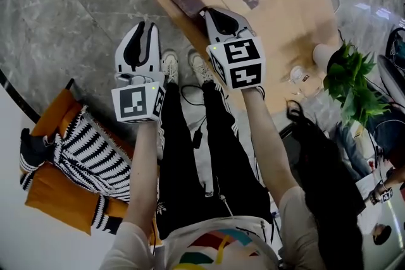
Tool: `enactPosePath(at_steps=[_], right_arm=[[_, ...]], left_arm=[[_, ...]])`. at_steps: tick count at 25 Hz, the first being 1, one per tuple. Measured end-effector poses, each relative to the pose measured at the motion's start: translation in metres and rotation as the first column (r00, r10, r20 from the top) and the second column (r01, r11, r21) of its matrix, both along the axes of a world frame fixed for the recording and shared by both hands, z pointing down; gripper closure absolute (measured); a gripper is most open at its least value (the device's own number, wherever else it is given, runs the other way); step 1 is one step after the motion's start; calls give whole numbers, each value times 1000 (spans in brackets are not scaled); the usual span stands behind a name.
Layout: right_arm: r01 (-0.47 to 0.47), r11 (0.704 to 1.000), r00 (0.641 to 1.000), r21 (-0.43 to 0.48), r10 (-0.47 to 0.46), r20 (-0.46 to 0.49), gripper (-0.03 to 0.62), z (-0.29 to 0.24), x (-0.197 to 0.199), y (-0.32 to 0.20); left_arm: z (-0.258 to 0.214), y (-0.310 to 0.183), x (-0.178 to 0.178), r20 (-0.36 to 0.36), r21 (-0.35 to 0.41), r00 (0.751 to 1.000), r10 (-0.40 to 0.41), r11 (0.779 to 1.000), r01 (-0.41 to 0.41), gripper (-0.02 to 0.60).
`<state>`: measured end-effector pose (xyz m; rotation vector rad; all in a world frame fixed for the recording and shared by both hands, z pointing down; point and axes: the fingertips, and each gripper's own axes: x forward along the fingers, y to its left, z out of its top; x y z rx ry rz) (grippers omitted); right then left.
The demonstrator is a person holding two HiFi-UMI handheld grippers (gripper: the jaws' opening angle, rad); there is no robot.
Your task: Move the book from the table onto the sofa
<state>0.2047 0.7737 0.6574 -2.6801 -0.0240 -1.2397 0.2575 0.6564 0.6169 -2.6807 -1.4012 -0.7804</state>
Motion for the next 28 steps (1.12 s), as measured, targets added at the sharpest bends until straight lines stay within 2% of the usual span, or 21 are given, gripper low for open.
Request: enactPosePath(at_steps=[5, 10, 17, 23, 28], right_arm=[[75, 997, 997, 22, -75, -14, 582, -1, 13, -33], [131, 990, 991, 42, -130, -32, 582, 0, 23, -58], [247, 967, 969, 65, -248, 8, 582, 1, 22, -73], [319, 944, 946, 85, -323, 33, 582, 3, 23, -89], [348, 934, 936, 83, -350, 17, 582, -2, 23, -92]], left_arm=[[5, -10, 3, 29, 16, 998, -56, 998, 55, 506], [12, -11, 8, 47, 23, 997, -55, 998, 54, 501], [14, -6, 12, 83, 11, 993, -80, 997, 80, 480], [23, -11, 6, 151, 8, 984, -96, 995, 96, 461], [35, -14, -4, 257, -33, 959, -118, 991, 131, 420]])
